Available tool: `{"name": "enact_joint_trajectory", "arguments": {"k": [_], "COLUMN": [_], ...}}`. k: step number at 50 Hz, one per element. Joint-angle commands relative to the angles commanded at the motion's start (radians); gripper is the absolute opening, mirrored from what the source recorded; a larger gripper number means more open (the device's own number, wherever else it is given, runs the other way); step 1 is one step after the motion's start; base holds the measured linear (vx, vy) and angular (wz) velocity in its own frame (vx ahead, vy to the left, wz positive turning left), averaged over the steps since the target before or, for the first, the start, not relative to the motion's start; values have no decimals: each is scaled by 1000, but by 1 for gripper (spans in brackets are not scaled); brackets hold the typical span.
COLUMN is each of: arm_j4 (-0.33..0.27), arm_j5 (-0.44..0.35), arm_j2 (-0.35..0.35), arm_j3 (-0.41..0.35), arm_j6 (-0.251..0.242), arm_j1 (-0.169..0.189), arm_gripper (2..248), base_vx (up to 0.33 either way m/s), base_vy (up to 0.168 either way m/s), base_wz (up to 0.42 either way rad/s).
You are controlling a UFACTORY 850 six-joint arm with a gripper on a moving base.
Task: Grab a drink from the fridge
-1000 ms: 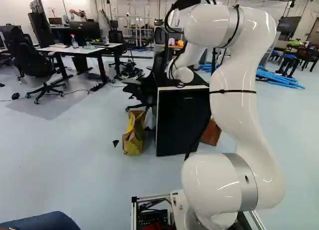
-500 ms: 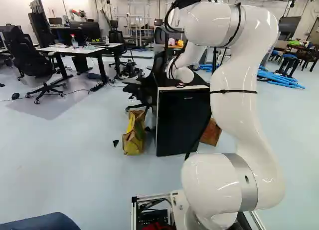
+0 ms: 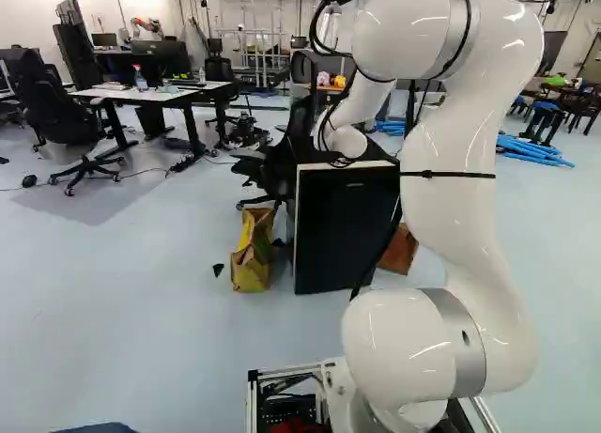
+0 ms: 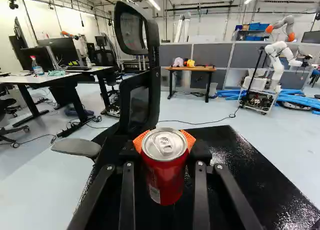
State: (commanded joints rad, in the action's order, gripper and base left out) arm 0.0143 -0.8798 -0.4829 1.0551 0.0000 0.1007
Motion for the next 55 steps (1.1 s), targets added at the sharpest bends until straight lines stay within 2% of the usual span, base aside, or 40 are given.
{"name": "enact_joint_trajectory", "arguments": {"k": [27,55], "arm_j4": [-3,-7], "arm_j5": [1,3], "arm_j2": [152,373], "arm_j3": [-193,-474], "arm_j6": [0,0], "arm_j1": [-20,-49], "arm_gripper": [100,100], "base_vx": [0,0], "base_vy": [0,0], "base_wz": [0,0]}}
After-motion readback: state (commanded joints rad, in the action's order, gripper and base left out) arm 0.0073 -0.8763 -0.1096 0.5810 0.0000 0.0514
